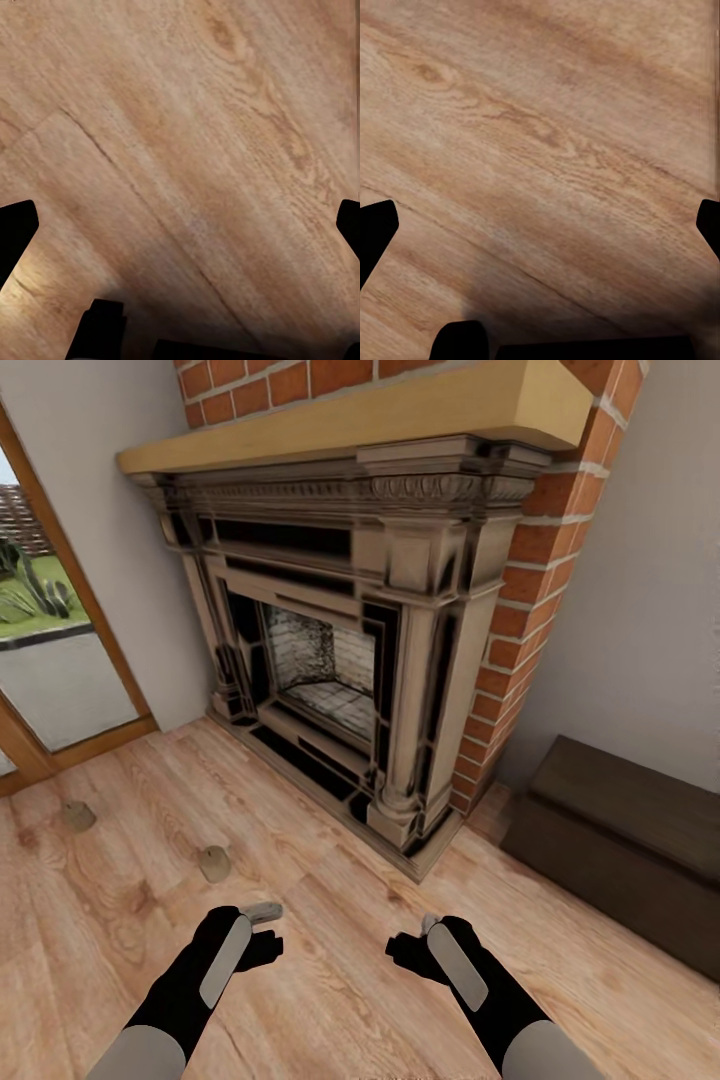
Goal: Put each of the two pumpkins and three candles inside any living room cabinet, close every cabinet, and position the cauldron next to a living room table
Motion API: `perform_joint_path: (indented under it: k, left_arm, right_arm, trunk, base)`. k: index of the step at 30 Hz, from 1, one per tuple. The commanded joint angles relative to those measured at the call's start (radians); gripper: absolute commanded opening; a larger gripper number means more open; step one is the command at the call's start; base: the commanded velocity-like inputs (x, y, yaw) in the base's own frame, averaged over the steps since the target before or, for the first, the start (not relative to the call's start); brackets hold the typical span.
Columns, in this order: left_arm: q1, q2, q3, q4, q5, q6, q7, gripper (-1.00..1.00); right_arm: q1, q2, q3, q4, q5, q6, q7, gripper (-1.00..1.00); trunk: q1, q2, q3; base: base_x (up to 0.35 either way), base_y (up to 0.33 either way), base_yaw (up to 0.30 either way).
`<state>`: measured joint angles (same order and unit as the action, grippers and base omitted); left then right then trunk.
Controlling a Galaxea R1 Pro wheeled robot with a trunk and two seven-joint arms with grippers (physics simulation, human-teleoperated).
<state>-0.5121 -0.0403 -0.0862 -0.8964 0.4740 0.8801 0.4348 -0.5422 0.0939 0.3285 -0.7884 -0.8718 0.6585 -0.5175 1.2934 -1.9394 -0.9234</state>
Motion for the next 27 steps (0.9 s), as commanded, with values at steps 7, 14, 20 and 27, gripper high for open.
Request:
perform_joint_path:
  k: [7,14,20,27]
  left_arm:
    - [0.000,0.000,-0.001,-0.001,0.011,0.002,0.011,1.00]
    - [0.000,0.000,-0.001,0.000,0.011,0.002,0.010,1.00]
    - [0.000,0.000,-0.002,0.000,0.011,0.002,0.010,1.00]
    - [0.000,0.000,-0.002,0.000,0.011,0.001,0.008,1.00]
  right_arm:
    - [-0.001,-0.001,0.003,-0.002,-0.010,0.000,-0.010,1.00]
    - [-0.001,-0.002,0.003,-0.002,-0.012,-0.002,-0.009,1.00]
    - [-0.001,-0.002,0.003,-0.002,-0.013,-0.003,0.000,1.00]
    - [-0.001,-0.002,0.003,0.001,-0.010,-0.002,0.104,1.00]
  trunk:
    - [0.000,0.000,-0.009]
    - [0.000,0.000,-0.015]
    - [0.000,0.000,-0.017]
    - [0.000,0.000,-0.018]
  base:
    - [0.000,0.000,-0.205]
    - [0.000,0.000,-0.240]
    - [0.000,0.000,-0.264]
    - [0.000,0.000,-0.269]
